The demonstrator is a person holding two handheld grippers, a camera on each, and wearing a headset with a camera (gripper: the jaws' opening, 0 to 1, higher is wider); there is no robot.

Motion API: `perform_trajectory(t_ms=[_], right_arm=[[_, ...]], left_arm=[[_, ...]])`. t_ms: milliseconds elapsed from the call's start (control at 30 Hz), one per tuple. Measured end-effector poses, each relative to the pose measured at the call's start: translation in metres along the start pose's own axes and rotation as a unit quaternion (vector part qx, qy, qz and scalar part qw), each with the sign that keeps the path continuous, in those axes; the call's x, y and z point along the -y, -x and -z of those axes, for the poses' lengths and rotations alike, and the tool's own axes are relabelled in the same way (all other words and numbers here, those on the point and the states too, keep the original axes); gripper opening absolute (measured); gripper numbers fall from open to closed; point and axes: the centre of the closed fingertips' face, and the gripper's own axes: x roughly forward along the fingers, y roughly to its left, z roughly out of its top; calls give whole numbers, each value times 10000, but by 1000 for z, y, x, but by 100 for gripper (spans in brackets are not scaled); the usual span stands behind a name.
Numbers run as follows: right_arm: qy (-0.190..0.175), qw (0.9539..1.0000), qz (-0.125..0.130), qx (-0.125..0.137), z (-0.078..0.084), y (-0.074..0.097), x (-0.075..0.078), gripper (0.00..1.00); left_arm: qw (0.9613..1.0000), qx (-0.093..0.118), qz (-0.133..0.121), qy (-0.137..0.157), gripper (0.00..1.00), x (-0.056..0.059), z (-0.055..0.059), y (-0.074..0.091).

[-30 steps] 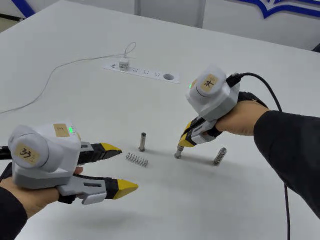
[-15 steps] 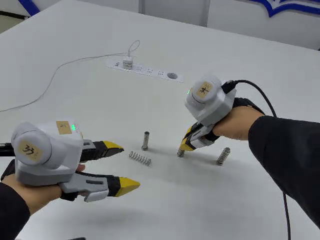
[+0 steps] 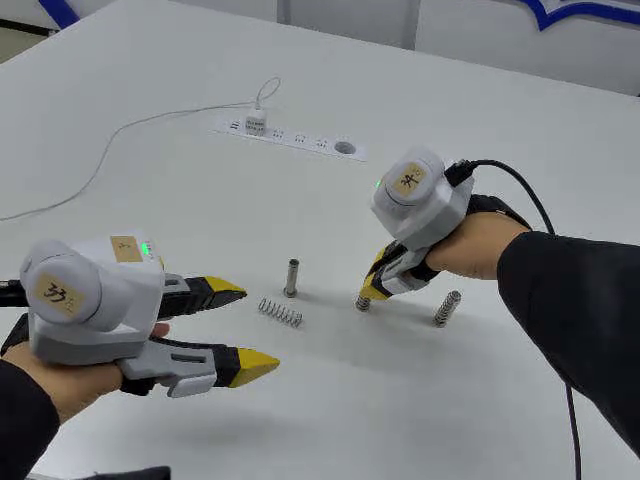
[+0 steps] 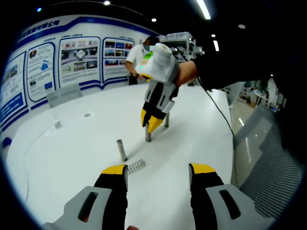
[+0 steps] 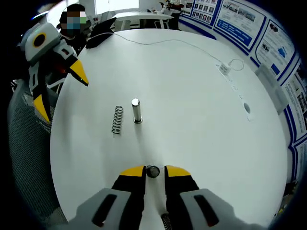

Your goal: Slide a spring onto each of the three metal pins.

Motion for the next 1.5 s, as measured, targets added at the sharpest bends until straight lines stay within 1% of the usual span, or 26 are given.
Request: perform_trajectory(t_ms=[233,300,400,500,567,633,767,1000,1167,1500], right_arm=[[86,9998,104,153,-7,14,-4,19],[110,9996,125,209,-10,17,-3,20],[140,9993,134,307,-16,22,-7,20],[163,9989,77,443,-26,26,-16,20],[200,9986,38,486,-31,25,-21,20],[257,9984,-7,502,-35,23,-27,19],[273,9981,-130,534,-42,12,-39,19],[256,9979,-336,488,-46,-9,-57,17],[206,9979,-415,456,-47,-22,-64,16],[41,9982,-457,398,-48,-41,-66,15]], left_arm=[[10000,-5,-3,6,52,0,0,0],[10000,-6,0,-3,52,1,0,0],[10000,-11,3,-20,52,1,0,0],[10000,-11,-1,-21,52,1,-1,0],[10000,-15,0,-28,52,0,-1,0],[10000,-21,-2,-39,52,0,-1,0],[10000,-18,-11,-43,52,-1,-2,1],[10000,-23,-32,-15,52,-1,0,3],[10000,-32,-31,-9,52,-1,0,3],[10000,-60,-50,-1,51,-3,1,5]])
